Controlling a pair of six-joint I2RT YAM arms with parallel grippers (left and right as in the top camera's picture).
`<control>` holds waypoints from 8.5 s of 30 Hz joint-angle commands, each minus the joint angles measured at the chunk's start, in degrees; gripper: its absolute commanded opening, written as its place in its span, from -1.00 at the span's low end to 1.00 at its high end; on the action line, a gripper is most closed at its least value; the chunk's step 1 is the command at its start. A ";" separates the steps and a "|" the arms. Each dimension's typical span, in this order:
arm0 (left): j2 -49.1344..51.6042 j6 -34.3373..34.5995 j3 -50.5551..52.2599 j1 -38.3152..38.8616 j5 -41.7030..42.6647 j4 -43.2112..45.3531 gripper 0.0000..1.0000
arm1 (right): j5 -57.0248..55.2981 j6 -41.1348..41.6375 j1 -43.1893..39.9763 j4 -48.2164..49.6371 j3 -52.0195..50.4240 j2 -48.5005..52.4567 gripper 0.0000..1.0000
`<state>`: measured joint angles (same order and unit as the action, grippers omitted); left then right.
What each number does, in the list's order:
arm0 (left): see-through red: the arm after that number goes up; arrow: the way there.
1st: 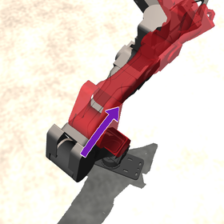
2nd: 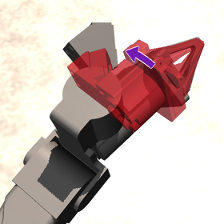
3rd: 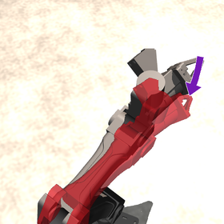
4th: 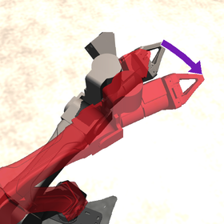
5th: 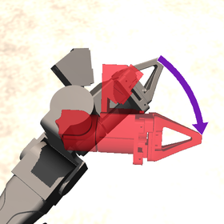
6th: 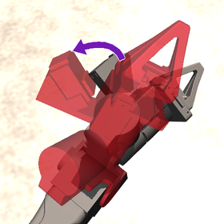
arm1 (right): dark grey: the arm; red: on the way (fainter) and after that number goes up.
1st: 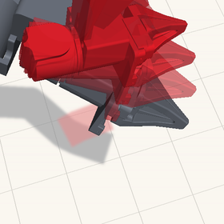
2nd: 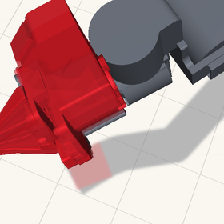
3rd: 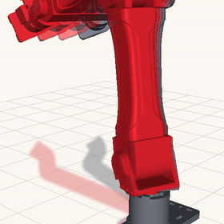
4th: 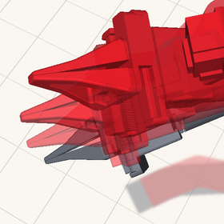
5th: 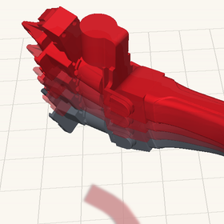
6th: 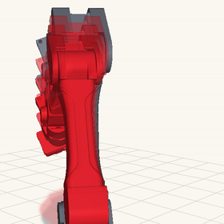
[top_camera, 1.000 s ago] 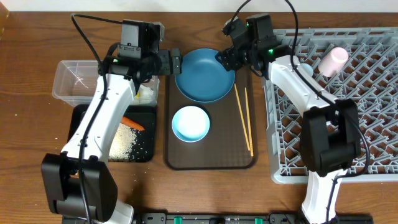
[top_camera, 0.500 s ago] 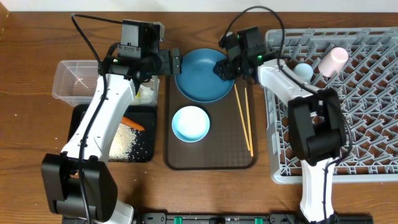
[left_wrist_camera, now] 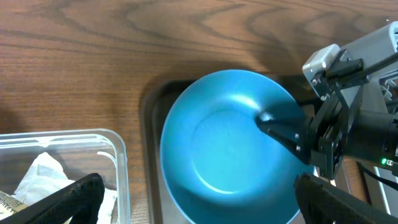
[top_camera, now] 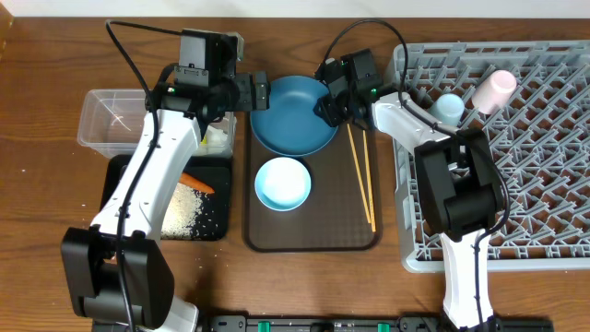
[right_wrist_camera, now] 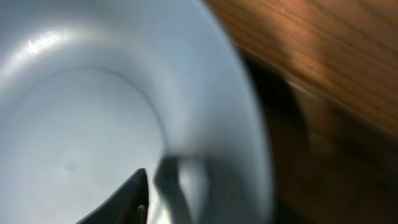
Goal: Sort waste into correct bins and load items into the dishwasher rack
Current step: 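Grasp the blue plate rim with the right gripper and lift it, then carry the blue plate with the right gripper over the dish rack, then lower the blue plate into the rack and open the right gripper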
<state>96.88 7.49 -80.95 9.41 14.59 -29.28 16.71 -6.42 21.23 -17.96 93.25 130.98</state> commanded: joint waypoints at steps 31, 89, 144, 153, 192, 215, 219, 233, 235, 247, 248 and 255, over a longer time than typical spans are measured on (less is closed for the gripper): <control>0.22 0.02 0.11 -0.04 -0.76 0.22 0.98 | 0.26 3.08 -1.84 1.70 1.40 -0.70 -0.98; 0.22 0.02 0.09 -0.07 -2.25 16.57 0.99 | -53.66 -11.76 -34.40 -44.11 1.92 -42.60 -0.98; 0.22 -0.02 0.11 -0.07 -2.27 13.99 0.99 | -55.65 -57.44 -49.35 -37.13 0.85 -32.39 -0.98; 0.22 -0.42 0.11 -0.11 -5.27 13.05 0.99 | -55.28 -59.19 -48.17 -37.07 -0.31 -31.67 -0.98; 0.22 -0.39 0.11 -0.11 -5.22 12.90 0.98 | -48.61 -64.35 -36.96 -37.16 -0.31 -24.52 -0.98; 0.22 -0.39 0.11 -0.11 -5.22 12.85 0.99 | -44.11 -58.31 -25.44 -37.33 -0.31 -24.52 -0.98; 0.22 -0.39 0.11 -0.11 -5.22 12.87 0.99 | -42.53 -55.84 -23.74 -37.35 -0.31 -24.52 -0.98; 0.22 -0.39 0.11 -0.11 -5.20 12.87 0.99 | -42.40 -53.33 -18.01 -37.16 -0.28 -24.59 0.98; 0.22 -0.39 0.11 -0.11 -5.18 12.85 0.99 | -43.82 -50.62 -17.29 -35.95 0.04 -24.85 0.98; 0.22 -0.37 0.11 -0.04 -5.18 12.90 0.99 | -43.43 -20.31 -16.48 -34.38 10.38 -31.01 0.99; 0.22 -0.35 0.11 -0.04 -5.18 12.92 0.99 | -41.38 -18.40 -16.94 -35.54 11.21 -31.82 0.99; 0.22 0.09 0.11 -0.04 -4.70 12.90 0.99 | -23.21 -3.91 -23.91 -43.23 12.79 -37.94 0.99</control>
<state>96.88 7.46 -80.95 9.39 10.11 -16.45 -15.49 -20.84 0.43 -59.57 105.12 95.02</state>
